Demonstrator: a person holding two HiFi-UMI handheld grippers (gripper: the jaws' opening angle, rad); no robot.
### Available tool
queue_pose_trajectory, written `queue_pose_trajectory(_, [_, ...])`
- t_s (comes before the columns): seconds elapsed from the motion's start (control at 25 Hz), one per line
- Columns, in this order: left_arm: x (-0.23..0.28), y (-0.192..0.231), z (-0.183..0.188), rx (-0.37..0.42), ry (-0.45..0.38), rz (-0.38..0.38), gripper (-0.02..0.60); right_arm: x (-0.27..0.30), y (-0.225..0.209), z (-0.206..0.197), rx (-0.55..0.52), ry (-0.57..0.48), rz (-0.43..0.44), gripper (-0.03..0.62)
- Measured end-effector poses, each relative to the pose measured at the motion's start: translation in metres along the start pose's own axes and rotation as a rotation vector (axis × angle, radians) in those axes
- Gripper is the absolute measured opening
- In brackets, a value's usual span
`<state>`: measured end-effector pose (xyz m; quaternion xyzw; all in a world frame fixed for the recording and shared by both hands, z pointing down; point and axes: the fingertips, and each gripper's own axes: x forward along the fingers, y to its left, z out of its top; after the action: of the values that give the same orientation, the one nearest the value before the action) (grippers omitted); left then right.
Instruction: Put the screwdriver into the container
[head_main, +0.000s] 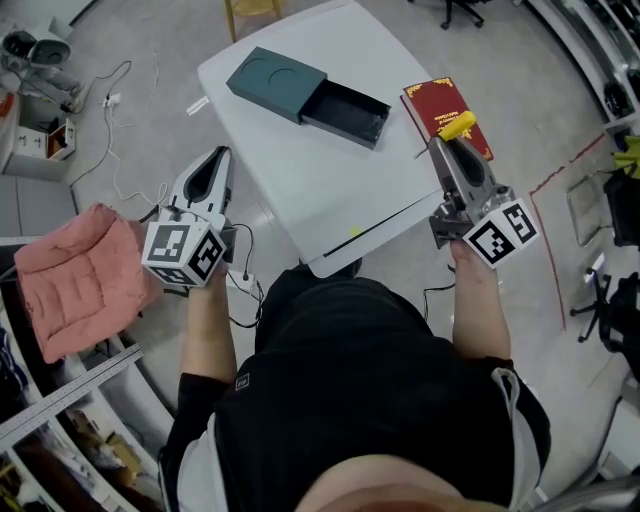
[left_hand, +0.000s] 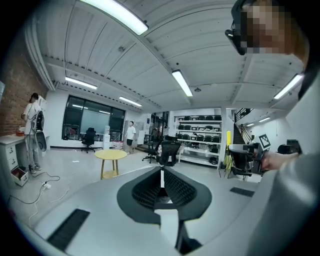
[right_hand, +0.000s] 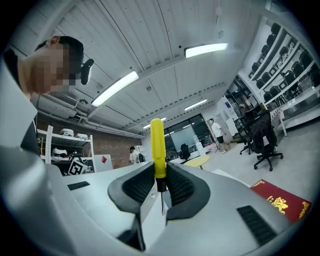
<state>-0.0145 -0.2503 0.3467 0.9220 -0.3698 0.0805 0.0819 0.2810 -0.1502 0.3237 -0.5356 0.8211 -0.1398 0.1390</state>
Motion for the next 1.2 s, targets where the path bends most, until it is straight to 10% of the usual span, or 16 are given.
queue_pose_trajectory(0.76, [0.035,0.077,-0.025,-0.018,0.0,-0.099,0.032,0.082,0.009,-0.035,-0.085,0.123,-0.103,0.086])
queue_pose_trajectory(1.2, [0.067,0.049,-0.034,-0.032,0.024,-0.037,0.032,0.111,-0.05,-0.059,-0.111,0.286,-0.038,0.086])
